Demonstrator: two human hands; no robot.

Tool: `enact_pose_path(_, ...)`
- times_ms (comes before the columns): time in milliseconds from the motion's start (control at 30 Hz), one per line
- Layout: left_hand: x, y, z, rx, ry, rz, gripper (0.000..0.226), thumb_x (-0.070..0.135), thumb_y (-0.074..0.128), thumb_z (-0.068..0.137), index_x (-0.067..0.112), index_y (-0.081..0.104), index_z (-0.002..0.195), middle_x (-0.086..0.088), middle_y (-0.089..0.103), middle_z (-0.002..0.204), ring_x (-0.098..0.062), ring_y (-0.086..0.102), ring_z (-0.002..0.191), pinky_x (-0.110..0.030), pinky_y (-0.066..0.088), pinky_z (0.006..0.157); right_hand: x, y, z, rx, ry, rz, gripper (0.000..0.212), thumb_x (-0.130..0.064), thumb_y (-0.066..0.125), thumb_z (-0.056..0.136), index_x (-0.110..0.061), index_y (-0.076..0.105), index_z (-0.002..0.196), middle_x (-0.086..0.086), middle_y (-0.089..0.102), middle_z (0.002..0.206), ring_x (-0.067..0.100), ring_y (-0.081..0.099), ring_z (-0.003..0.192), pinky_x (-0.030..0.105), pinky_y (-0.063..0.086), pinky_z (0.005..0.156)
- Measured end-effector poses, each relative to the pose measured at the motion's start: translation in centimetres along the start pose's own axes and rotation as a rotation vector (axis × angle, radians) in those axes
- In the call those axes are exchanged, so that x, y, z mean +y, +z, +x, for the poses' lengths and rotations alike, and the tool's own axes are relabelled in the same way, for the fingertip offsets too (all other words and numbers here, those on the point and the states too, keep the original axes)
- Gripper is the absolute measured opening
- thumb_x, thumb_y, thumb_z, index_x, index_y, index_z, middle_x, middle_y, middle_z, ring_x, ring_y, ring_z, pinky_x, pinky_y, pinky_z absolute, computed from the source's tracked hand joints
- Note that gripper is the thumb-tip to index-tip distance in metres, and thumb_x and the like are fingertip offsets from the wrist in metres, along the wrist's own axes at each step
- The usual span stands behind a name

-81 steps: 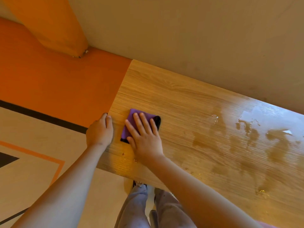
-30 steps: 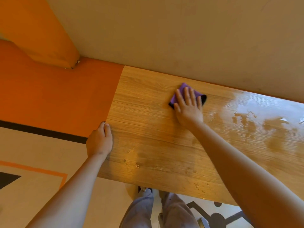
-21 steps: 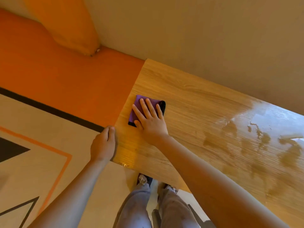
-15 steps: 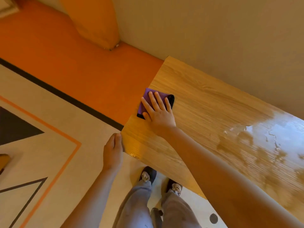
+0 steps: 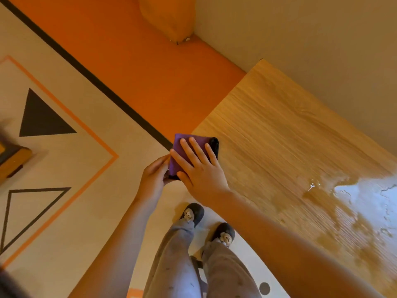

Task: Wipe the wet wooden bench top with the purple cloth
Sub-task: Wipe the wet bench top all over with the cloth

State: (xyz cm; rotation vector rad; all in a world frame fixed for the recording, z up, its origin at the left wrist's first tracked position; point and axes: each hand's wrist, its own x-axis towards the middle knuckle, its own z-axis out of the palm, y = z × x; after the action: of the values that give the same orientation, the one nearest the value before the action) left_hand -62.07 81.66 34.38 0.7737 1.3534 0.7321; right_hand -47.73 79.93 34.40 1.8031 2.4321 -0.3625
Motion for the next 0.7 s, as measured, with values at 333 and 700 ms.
enact_pose_path(333,-0.9,0.1,-0.1,0.056,-0.018,-0.101,0.030,0.022,0.035,0.102,0.015,0.063,0.111,-0.009,0.071,0.095,-0.022,0.067,0.087,-0.030,0.057,0.078,5.2,-2.4,4.5,-0.007,0.146,0.012,0.052,-0.044,0.020,0.101,-0.031,0.010,0.151,0.003,0.000,0.161,0.023,-0.008,0.147,0.045,-0.007,0.116)
enact_pose_path(700,-0.8,-0.1,-0.2,0.084,-0.125,-0.096,0.037,0.038,0.030,0.101,0.017,0.060,0.110,-0.004,0.071,0.098,-0.016,0.068,0.091,-0.028,0.053,0.078,0.6,0.0,-0.5,-0.037,-0.152,-0.088,0.056,-0.046,0.022,0.097,-0.033,0.014,0.150,0.002,0.015,0.159,0.024,0.009,0.147,0.048,0.004,0.117)
